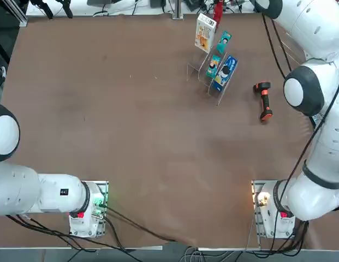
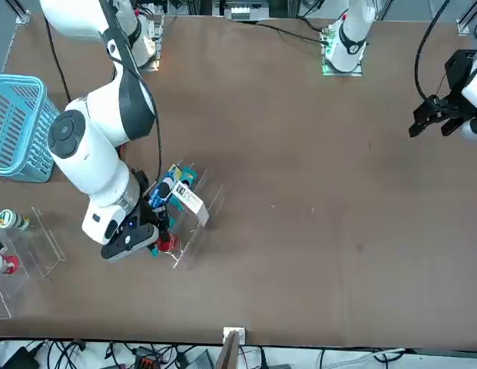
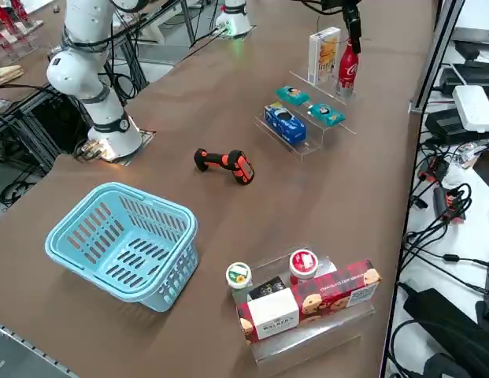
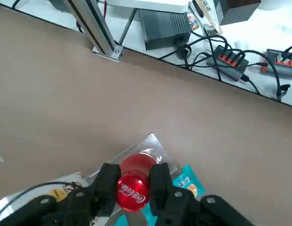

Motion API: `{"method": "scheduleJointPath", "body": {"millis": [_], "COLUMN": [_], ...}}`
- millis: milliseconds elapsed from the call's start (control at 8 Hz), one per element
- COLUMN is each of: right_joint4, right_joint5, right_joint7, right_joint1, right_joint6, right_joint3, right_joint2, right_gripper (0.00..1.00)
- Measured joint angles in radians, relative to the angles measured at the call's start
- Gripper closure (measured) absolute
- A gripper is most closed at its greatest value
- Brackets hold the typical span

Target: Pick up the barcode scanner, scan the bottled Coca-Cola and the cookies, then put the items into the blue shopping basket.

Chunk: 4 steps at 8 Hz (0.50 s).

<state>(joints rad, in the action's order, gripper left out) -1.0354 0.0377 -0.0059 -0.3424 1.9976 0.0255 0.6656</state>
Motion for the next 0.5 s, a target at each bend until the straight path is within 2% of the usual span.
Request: {"method": "scheduleJointPath", "body": {"millis": [375, 500], "right_joint4": [0.003, 0.015], "right_joint5": [0.001, 0.001], "right_joint7": [-0.008, -0.034], "right_joint1": [0.001, 0.009], "right_joint6": [-0.008, -0.044], "right_joint3": [0.0, -0.001], "right_joint2": [0.0, -0.001], "right_gripper": [0.63, 0.63]}}
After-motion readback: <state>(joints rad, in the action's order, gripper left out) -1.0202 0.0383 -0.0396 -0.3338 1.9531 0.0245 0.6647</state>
